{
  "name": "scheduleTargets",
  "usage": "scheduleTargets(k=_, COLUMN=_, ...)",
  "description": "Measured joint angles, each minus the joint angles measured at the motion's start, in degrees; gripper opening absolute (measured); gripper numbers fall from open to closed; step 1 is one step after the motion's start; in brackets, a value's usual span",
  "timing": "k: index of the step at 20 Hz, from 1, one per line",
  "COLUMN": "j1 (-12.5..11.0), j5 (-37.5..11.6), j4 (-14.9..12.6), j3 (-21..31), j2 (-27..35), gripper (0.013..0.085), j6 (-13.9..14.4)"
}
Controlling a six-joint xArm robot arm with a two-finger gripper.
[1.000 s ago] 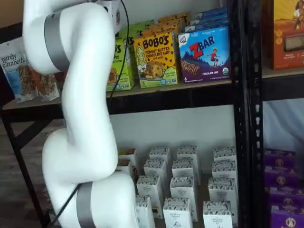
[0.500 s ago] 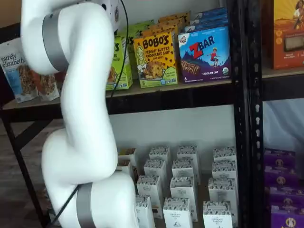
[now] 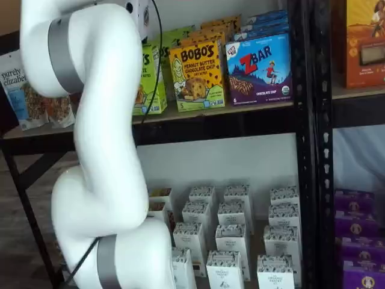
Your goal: Pick the green box on the top shelf, the fourth from the left
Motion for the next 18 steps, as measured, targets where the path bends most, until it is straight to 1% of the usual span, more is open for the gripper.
scheduleTargets(k=18, j1=0.6, j5=-0.4, j4=-0.3, j3=8.5, j2=-8.2, gripper=0.029, j6=0.5)
